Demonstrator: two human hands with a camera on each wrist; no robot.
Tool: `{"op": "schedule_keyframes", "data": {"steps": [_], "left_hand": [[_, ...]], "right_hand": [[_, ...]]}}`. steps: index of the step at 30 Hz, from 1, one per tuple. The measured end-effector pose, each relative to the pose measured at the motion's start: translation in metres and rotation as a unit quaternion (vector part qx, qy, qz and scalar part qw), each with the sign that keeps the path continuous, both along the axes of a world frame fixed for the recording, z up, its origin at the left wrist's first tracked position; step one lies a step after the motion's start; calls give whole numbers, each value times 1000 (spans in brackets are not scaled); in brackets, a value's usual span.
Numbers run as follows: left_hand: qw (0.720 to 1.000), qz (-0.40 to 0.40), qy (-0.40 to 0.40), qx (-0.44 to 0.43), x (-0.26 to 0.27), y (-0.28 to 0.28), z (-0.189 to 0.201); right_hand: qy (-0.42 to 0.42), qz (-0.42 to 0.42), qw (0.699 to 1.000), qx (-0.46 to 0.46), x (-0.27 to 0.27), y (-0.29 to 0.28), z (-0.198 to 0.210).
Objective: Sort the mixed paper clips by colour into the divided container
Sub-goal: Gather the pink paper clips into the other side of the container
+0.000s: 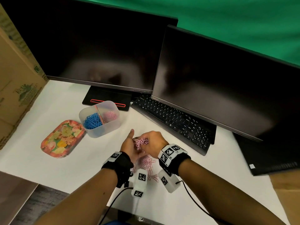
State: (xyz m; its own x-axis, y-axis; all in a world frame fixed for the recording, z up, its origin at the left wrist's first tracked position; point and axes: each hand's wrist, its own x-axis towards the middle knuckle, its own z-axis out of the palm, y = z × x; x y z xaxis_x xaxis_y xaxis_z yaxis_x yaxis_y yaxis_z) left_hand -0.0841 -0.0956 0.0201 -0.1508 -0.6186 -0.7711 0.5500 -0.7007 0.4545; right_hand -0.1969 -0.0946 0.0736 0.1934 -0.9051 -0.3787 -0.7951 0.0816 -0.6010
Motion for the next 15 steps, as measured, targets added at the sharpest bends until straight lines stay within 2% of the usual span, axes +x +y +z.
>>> {"op": "schedule_keyframes", "data": {"steps": [3,8,12,15], "left_hand": [[997,50,46,26,0,1,5],[993,103,55,22,10,-2,6],[986,152,64,-27,21,-10,18],[982,162,83,-44,33,-20,31]], "right_hand": [[44,49,998,-15,13,-5,13],[78,109,991,-29,28,-10,23],[6,91,995,-49,28,-17,35],[-61,15,995,-81,11,-20,41]]}}
